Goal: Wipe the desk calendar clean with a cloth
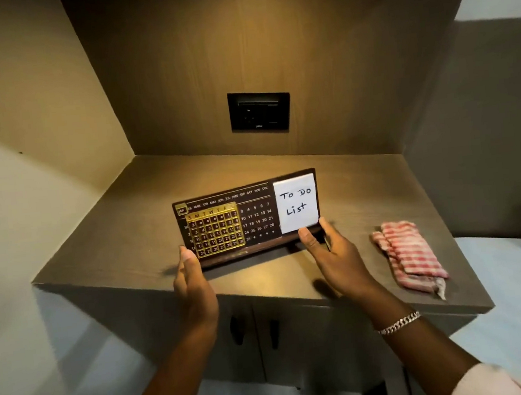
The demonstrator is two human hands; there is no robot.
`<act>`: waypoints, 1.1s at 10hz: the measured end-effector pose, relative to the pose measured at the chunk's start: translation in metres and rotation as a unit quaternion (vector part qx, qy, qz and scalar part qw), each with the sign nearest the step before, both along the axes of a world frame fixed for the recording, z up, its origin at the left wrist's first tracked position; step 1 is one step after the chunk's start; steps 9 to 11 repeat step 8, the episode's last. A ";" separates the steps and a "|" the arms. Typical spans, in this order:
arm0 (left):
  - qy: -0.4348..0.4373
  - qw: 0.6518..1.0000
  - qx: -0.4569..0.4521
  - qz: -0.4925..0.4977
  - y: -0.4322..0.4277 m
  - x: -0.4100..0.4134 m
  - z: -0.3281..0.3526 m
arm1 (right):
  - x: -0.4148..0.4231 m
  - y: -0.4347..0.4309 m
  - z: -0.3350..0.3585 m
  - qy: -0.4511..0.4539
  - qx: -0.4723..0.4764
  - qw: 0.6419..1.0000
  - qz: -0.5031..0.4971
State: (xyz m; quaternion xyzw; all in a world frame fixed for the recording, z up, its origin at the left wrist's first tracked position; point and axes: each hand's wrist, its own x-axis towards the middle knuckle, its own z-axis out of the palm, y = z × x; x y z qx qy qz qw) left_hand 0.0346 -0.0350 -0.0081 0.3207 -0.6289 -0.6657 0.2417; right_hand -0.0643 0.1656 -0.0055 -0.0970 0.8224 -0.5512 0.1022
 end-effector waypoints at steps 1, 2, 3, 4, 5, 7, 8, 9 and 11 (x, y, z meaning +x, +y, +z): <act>-0.012 0.999 0.016 -0.045 -0.024 -0.027 -0.004 | -0.012 -0.011 -0.003 0.004 -0.019 0.999 -0.033; -0.006 0.994 0.022 -0.109 -0.051 -0.072 -0.001 | -0.038 -0.024 -0.004 -0.013 -0.001 0.998 -0.067; -0.018 0.989 0.017 -0.146 -0.076 -0.123 0.010 | -0.077 -0.043 0.000 -0.022 0.014 0.996 -0.091; -0.016 0.981 0.008 -0.195 -0.097 -0.171 0.014 | -0.114 -0.059 0.004 -0.023 0.029 0.992 -0.119; -0.017 0.973 -0.013 -0.230 -0.116 -0.215 0.012 | -0.145 -0.070 0.004 -0.016 0.065 0.989 -0.134; -0.035 0.959 -0.032 -0.279 -0.130 -0.244 0.021 | -0.161 -0.076 0.010 -0.026 0.079 0.987 -0.138; -0.057 0.953 -0.157 -0.253 -0.130 -0.229 0.032 | -0.138 -0.070 0.017 0.028 0.021 0.986 -0.162; -0.057 0.953 -0.157 -0.253 -0.130 -0.229 0.032 | -0.138 -0.070 0.017 0.028 0.021 0.986 -0.162; -0.057 0.953 -0.157 -0.253 -0.130 -0.229 0.032 | -0.138 -0.070 0.017 0.028 0.021 0.986 -0.162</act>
